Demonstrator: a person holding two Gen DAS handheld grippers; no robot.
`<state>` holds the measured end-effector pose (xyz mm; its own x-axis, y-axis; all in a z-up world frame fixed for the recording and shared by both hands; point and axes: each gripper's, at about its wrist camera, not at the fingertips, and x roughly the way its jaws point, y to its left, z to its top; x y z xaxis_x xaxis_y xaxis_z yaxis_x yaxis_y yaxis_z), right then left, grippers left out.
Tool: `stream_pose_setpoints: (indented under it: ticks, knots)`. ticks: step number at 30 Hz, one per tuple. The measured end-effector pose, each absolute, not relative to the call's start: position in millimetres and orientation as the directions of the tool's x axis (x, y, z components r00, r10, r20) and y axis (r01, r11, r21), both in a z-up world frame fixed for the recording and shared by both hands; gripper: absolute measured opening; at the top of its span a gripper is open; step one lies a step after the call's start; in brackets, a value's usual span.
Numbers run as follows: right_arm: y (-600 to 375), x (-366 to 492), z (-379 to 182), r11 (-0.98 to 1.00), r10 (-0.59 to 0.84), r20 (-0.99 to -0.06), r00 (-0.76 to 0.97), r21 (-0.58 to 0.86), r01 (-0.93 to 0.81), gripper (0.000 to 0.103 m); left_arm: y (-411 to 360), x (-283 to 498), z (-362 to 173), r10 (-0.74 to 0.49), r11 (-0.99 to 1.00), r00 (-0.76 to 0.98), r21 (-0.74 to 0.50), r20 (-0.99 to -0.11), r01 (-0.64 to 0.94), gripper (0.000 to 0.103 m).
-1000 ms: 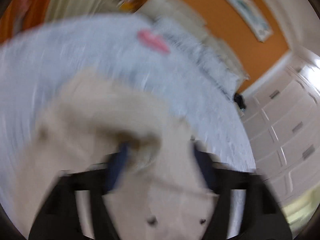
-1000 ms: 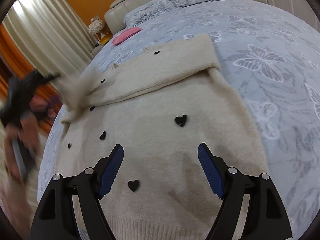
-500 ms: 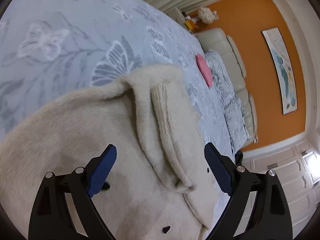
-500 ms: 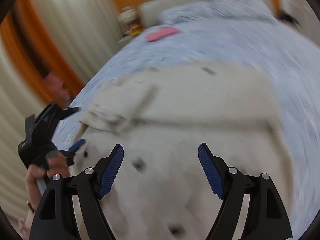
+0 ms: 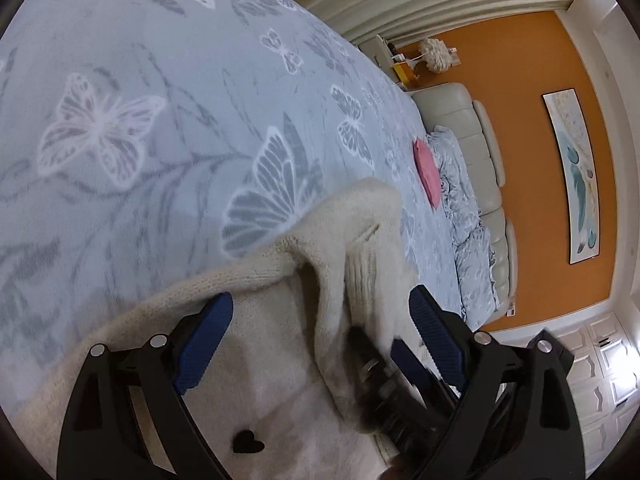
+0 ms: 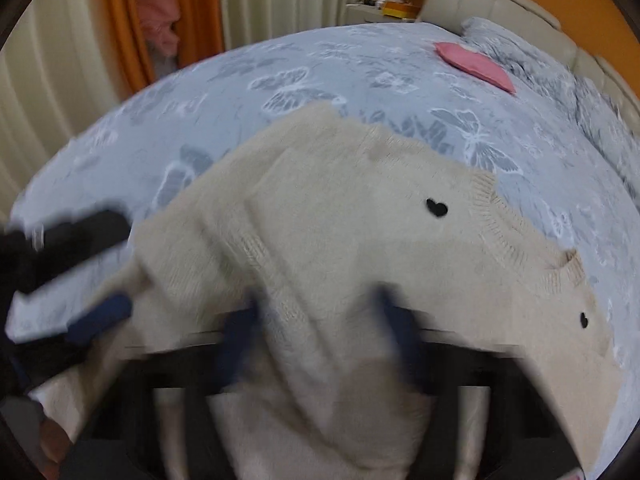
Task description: Fold small clothes
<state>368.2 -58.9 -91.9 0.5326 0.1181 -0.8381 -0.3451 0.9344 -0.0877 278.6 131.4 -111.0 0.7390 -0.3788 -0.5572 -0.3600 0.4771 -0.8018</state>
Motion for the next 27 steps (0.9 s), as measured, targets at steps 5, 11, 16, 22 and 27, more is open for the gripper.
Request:
stream_pose_setpoints:
  ticks: [5, 11, 16, 22, 27]
  knots:
    - [-182, 341, -19, 0.934, 0.295, -0.652, 0.699, 0.350, -0.069, 0.009, 134, 275, -112, -0.382, 0.476, 0.740, -0.805, -0.553, -0.355, 0.088]
    - [-350, 259, -67, 0.795, 0.170, -0.670, 0.723, 0.527, 0.302, 0.010, 122, 278, -109, -0.381, 0.512, 0.737, -0.791, -0.559, -0.335, 0.091]
    - [-384, 246, -113, 0.720, 0.269, -0.703, 0.659, 0.601, 0.348, 0.018, 104, 284, -109, -0.427, 0.513, 0.734, -0.810, -0.528, -0.284, 0.092]
    - [-391, 237, -99, 0.698, 0.258, -0.665, 0.701, 0.630, 0.340, 0.060, 102, 294, -117, -0.456, 0.450, 0.746, -0.849, -0.486, -0.278, 0.092]
    - [-401, 227, -95, 0.696, 0.168, -0.663, 0.729, 0.604, 0.389, 0.070, 98, 296, -118, -0.439, 0.467, 0.755, -0.841, -0.488, -0.272, 0.090]
